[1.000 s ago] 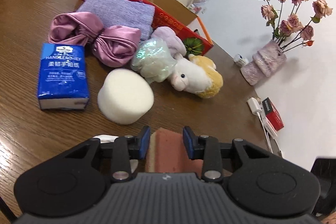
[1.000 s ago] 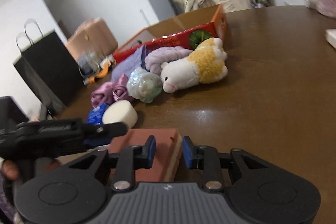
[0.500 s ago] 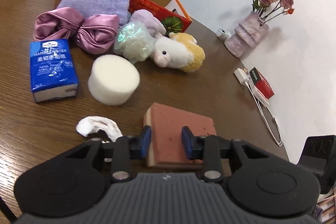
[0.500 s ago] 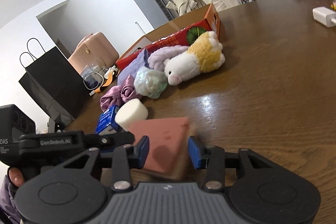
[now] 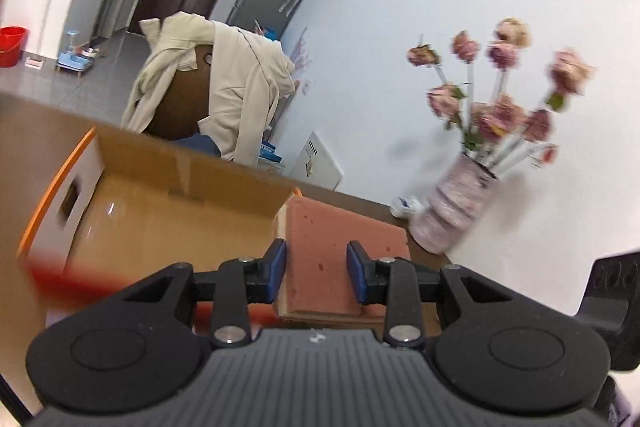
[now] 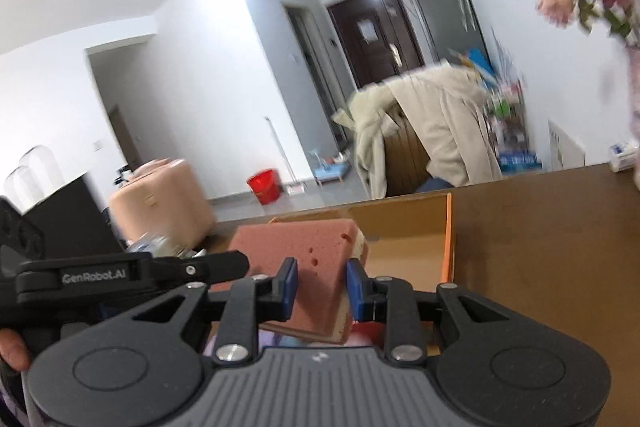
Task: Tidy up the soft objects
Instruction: 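Carry the pink sponge into the red cardboard box and open both grippers, then withdraw both grippers from the box back toward the pile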
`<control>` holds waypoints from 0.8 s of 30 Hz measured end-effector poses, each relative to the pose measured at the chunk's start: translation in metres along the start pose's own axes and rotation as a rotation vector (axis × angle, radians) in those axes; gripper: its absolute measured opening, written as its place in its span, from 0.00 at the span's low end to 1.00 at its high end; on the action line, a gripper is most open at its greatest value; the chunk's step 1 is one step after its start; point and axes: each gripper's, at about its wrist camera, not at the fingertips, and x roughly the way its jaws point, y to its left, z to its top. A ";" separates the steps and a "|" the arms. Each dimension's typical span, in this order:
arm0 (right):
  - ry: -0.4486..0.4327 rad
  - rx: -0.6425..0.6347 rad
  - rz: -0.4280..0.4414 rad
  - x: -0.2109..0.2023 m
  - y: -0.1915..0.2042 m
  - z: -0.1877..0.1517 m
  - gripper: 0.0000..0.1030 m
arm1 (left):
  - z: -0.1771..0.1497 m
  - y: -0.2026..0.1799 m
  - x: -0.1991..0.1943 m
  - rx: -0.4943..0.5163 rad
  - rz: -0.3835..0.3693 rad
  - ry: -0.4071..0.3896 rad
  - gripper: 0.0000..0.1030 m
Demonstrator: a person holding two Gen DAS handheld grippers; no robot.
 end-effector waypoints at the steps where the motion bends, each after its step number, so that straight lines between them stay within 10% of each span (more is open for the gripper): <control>1: 0.026 0.009 -0.007 0.027 -0.008 0.015 0.25 | 0.014 0.011 0.024 -0.026 0.015 0.005 0.32; 13: 0.196 0.049 -0.343 0.219 -0.073 0.042 0.24 | 0.035 0.099 0.225 -0.171 0.092 0.279 0.32; 24: 0.038 -0.064 -0.339 0.114 -0.032 0.082 0.43 | 0.083 0.073 0.106 -0.074 0.140 0.102 0.51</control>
